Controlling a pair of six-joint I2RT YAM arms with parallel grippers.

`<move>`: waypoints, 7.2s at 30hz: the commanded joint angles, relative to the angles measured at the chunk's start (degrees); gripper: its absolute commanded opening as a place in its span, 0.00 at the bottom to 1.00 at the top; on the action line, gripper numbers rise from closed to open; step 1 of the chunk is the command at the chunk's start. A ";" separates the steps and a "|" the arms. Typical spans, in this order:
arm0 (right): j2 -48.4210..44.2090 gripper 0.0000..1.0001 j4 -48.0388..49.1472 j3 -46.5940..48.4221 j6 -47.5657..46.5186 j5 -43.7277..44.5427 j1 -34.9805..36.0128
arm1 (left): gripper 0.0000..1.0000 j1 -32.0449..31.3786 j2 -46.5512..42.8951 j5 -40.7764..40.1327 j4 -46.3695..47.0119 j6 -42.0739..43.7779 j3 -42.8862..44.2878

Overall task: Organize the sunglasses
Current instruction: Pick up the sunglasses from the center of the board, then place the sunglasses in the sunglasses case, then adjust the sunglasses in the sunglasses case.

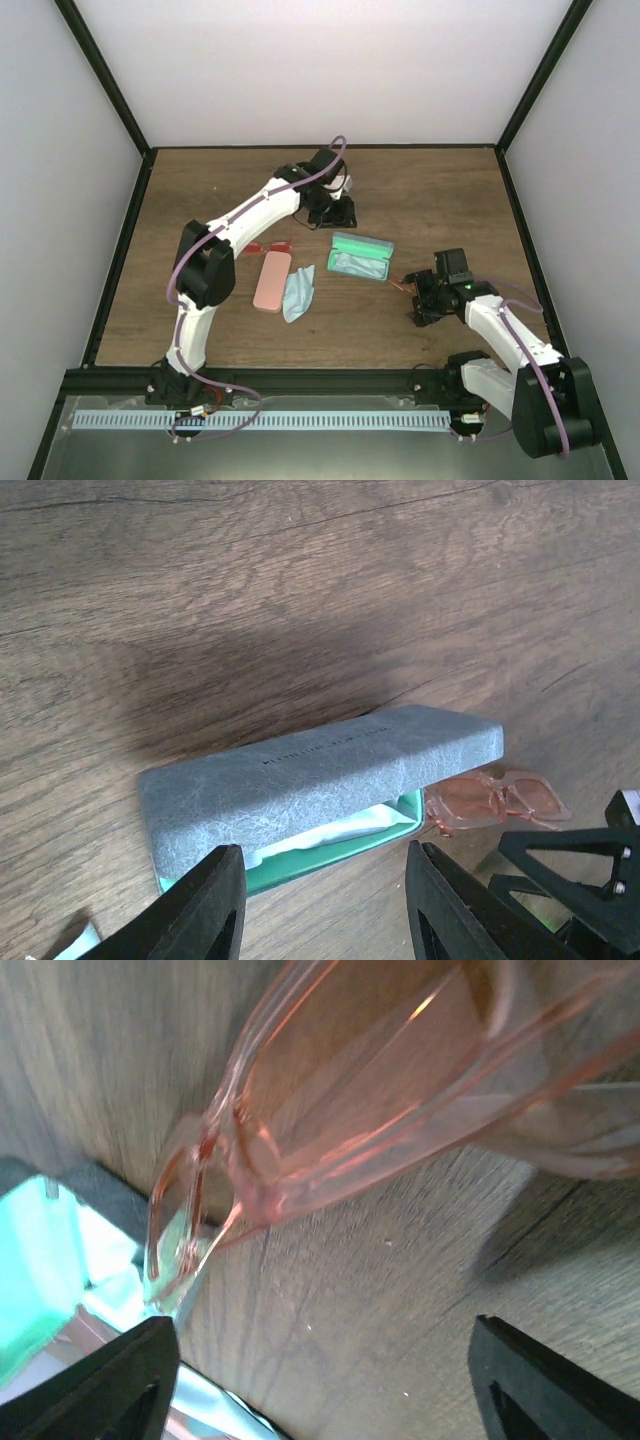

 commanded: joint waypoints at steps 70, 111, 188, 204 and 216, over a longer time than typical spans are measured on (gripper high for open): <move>20.42 0.31 -0.63 22.72 -4.48 4.18 5.56 | 0.46 6.45 -8.21 -2.31 5.84 1.92 -11.47; 33.24 0.38 49.97 8.62 22.32 13.61 18.89 | 0.46 6.49 -20.46 -8.41 9.27 0.44 -24.87; 31.30 0.01 13.80 18.82 -28.45 -0.77 3.73 | 0.05 -0.23 -4.04 -6.43 12.03 -1.97 -28.20; 29.28 0.01 11.99 18.97 -27.89 0.40 5.66 | 0.06 -0.04 -1.59 -6.56 12.58 -1.75 -25.92; 28.62 0.01 8.77 21.22 -26.93 6.05 5.71 | 0.06 0.03 -1.58 -6.35 12.46 -1.73 -26.31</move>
